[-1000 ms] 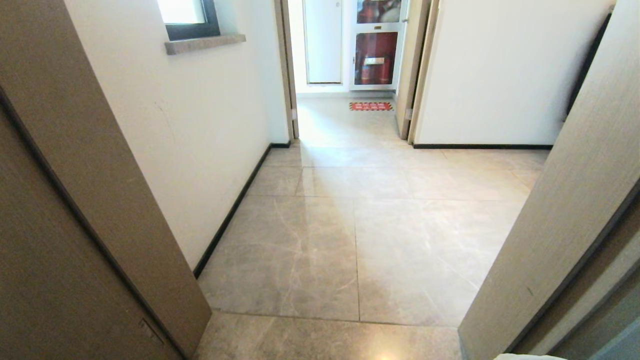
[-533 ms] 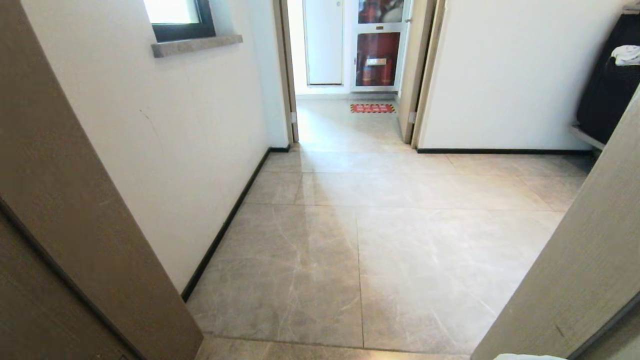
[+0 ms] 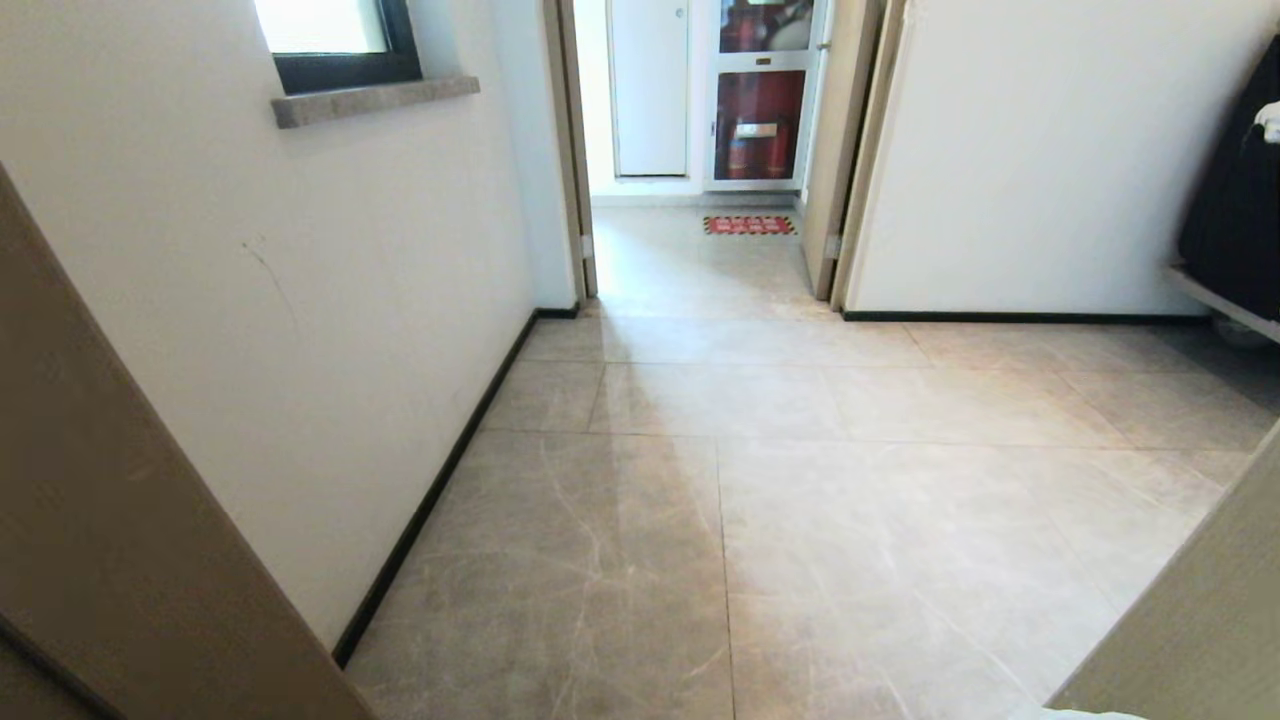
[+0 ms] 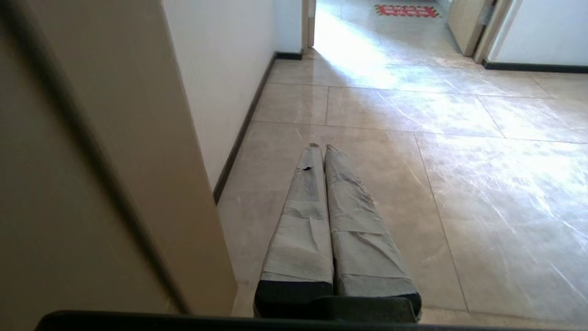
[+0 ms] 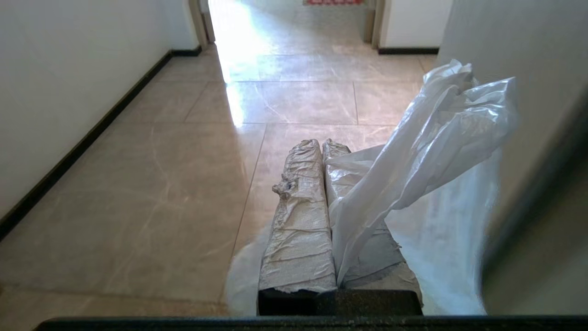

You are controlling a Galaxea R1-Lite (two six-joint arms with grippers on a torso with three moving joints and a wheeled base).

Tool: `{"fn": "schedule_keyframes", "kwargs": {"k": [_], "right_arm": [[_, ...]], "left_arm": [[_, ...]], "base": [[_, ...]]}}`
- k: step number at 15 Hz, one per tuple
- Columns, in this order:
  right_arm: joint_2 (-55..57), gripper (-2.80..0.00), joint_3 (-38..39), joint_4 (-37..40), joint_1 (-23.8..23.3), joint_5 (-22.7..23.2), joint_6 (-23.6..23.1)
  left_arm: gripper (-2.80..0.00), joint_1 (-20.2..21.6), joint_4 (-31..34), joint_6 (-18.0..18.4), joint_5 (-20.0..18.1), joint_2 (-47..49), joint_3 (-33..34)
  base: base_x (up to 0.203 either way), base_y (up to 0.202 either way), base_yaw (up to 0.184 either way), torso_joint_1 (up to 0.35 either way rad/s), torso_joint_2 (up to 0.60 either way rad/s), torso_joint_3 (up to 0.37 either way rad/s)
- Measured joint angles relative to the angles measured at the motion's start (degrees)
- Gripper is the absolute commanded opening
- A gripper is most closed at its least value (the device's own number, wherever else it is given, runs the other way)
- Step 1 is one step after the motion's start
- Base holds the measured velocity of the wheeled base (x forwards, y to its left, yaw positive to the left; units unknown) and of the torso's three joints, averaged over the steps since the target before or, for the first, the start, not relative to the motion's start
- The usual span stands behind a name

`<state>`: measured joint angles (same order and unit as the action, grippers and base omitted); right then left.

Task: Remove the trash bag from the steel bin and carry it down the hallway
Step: Put the trash bag at the door

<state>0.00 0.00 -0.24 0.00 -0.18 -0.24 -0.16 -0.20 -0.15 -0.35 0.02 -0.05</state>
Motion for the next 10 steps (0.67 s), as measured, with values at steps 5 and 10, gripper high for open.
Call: {"fn": "schedule_keyframes", "kwargs": {"k": [5, 10], "right_arm": [[0.0, -2.8, 0.0, -0.1, 0.0, 0.0, -0.2], [0.0, -2.8, 0.0, -0.1, 0.0, 0.0, -0.1]], "left_arm": [[-2.8, 0.0, 0.0, 0.0, 0.0, 0.0, 0.0], [-2.8, 0.0, 0.0, 0.0, 0.0, 0.0, 0.0]], "base": [[0.192, 0.0, 0.001, 0.003, 0.0, 0.003], [0.192, 0.0, 0.001, 0.001, 0.0, 0.001]]}}
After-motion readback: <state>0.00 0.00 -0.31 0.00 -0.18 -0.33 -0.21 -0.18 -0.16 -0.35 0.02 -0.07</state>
